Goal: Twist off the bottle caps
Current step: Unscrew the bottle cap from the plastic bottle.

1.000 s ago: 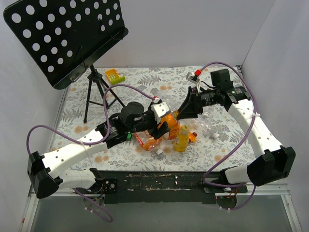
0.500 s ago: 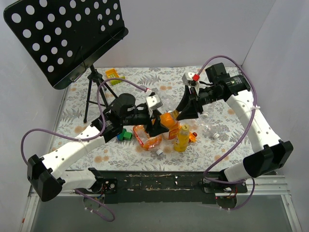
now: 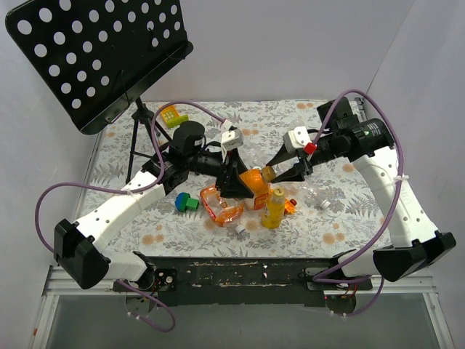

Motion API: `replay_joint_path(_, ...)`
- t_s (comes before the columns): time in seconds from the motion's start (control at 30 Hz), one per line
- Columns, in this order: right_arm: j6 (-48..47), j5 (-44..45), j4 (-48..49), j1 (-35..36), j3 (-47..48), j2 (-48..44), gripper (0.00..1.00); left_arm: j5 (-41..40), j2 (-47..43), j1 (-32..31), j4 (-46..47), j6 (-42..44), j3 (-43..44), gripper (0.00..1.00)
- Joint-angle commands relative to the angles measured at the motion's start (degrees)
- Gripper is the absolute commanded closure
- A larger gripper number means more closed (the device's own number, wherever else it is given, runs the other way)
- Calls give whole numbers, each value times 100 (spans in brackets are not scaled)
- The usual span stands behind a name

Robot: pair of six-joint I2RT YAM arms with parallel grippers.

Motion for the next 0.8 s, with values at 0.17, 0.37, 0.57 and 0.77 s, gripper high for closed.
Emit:
replay_joint_path(0.17,1376,40,885,-26,-69,-199,63,-137,-205,79,-403,443,409,100)
replay_joint_path(0.37,3162,84,1633,-175,-60,-384,26,-954,-451,44,-588,742,242,100)
replay_joint_path(0.57,4856,-399,2721,-631,-727,-691,15,-1631,-706,-166,-588,926,154,100)
replay_joint_path(0.77,8531,-84,5139,-1027,-1984,-1254,16,-4037,-785,-1299,-544,1313,145,100)
